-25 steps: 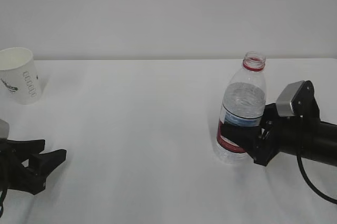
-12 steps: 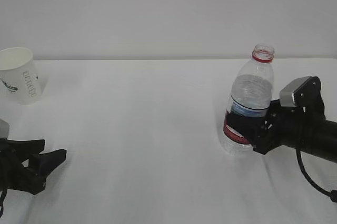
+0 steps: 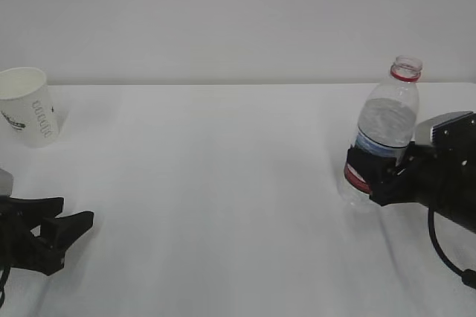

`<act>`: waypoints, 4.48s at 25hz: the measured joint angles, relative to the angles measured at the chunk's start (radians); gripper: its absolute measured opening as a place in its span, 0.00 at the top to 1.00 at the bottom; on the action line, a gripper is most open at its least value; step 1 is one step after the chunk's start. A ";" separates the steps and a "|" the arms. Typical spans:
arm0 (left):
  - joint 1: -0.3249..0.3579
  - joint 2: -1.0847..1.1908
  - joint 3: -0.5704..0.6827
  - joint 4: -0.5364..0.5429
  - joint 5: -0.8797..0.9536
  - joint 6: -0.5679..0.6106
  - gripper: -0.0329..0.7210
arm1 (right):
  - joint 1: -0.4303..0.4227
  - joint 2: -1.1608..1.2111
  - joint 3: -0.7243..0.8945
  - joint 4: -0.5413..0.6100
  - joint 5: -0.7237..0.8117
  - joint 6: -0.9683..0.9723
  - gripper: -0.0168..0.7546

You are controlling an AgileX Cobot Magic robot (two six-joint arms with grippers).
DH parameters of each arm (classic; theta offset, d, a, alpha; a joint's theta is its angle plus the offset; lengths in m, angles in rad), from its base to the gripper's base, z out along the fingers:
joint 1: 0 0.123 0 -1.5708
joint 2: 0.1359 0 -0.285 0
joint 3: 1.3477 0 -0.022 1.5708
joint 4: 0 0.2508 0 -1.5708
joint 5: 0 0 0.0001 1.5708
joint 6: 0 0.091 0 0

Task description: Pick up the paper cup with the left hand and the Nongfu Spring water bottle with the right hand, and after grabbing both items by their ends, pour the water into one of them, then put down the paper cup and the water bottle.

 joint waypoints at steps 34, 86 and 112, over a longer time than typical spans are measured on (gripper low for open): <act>0.000 0.000 0.000 -0.095 0.000 0.000 0.36 | 0.000 -0.218 0.208 0.280 0.093 -0.068 0.33; 0.000 0.031 -0.159 -0.409 -0.002 0.000 0.16 | 0.000 -0.252 0.233 0.292 0.102 -0.063 0.33; 0.000 0.162 -0.338 -0.539 -0.002 0.000 0.03 | 0.000 -0.255 0.233 0.292 0.102 -0.064 0.33</act>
